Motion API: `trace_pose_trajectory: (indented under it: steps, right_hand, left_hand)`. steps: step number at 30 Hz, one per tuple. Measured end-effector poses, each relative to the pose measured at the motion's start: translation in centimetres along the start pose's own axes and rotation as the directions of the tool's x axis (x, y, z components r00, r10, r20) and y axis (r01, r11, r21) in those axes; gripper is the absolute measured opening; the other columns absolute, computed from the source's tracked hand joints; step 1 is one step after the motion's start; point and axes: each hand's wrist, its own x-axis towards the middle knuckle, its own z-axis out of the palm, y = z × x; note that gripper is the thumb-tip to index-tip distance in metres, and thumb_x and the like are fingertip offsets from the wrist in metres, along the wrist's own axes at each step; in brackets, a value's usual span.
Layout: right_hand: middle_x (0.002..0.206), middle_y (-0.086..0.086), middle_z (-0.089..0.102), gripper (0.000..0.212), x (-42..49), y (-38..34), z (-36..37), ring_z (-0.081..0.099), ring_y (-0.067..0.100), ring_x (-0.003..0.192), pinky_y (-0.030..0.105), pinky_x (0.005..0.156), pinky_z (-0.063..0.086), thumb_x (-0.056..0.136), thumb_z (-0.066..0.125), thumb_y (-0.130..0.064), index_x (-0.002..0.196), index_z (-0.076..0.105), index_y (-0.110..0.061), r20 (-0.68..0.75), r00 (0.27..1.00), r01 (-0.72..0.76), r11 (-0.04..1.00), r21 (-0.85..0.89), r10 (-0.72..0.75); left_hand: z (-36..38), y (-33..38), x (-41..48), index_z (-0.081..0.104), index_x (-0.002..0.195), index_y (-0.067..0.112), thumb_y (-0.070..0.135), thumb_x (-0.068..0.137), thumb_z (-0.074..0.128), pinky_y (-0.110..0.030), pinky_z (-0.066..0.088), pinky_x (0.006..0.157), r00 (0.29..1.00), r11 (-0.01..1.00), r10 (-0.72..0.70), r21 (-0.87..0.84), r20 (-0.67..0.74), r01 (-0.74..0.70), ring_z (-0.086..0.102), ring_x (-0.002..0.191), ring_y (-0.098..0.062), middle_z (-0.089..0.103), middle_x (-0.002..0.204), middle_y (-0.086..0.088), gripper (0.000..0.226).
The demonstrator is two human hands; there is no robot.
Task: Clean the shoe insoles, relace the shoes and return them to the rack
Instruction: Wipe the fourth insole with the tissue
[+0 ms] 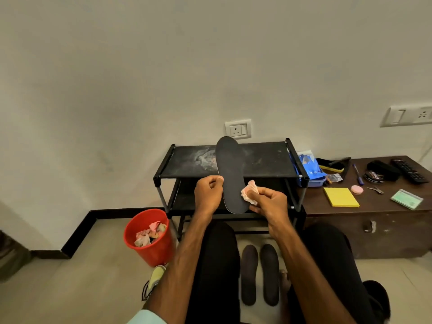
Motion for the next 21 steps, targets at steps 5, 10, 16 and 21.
trace_pose_trajectory:
  steps: [5,10,16,21]
  right_hand:
    - [0.089,0.000,0.080,0.009,-1.3,-0.3,0.6,0.077,0.015,0.085,0.030,0.070,0.063,0.087,0.078,-0.009,0.094,0.078,-0.014,0.113,0.993,0.021,0.994,-0.104,-0.009]
    - [0.084,-0.002,0.079,0.008,-0.9,0.4,1.8,0.076,0.013,0.082,0.031,0.070,0.063,0.086,0.080,-0.015,0.094,0.080,-0.014,0.142,0.989,0.080,0.963,-0.257,-0.044]
    - [0.073,-0.002,0.077,0.009,0.2,4.2,3.8,0.074,0.014,0.065,0.032,0.058,0.062,0.084,0.083,-0.024,0.086,0.081,-0.015,0.077,0.997,0.061,0.881,-0.470,-0.029]
    - [0.074,0.004,0.075,0.007,0.7,8.8,5.0,0.070,0.013,0.058,0.031,0.056,0.062,0.079,0.084,-0.013,0.083,0.081,-0.008,0.094,0.985,-0.061,0.801,-0.596,0.145]
  left_hand:
    - [-2.6,0.5,0.1,0.077,0.101,0.018,0.023,0.099,0.062,-0.026,0.059,0.076,0.999,0.995,0.038,0.087,0.012,-0.039,0.071,0.082,-0.003,0.075,0.086,0.011,0.016]
    - [-3.8,-0.9,0.5,0.076,0.109,0.017,0.020,0.099,0.058,-0.019,0.047,0.070,0.999,0.976,0.016,0.215,0.029,-0.022,0.066,0.089,-0.003,0.073,0.097,0.008,0.020]
    - [-2.5,-5.2,-0.5,0.065,0.105,0.010,0.016,0.098,0.047,-0.028,0.037,0.060,0.995,0.944,-0.091,0.317,-0.032,0.097,0.058,0.083,-0.016,0.066,0.097,-0.004,0.021]
    - [-3.5,-9.5,-0.4,0.057,0.083,0.009,0.012,0.095,0.046,-0.033,0.032,0.064,0.984,0.871,-0.178,0.466,0.007,0.154,0.055,0.078,-0.025,0.059,0.081,-0.007,0.016]
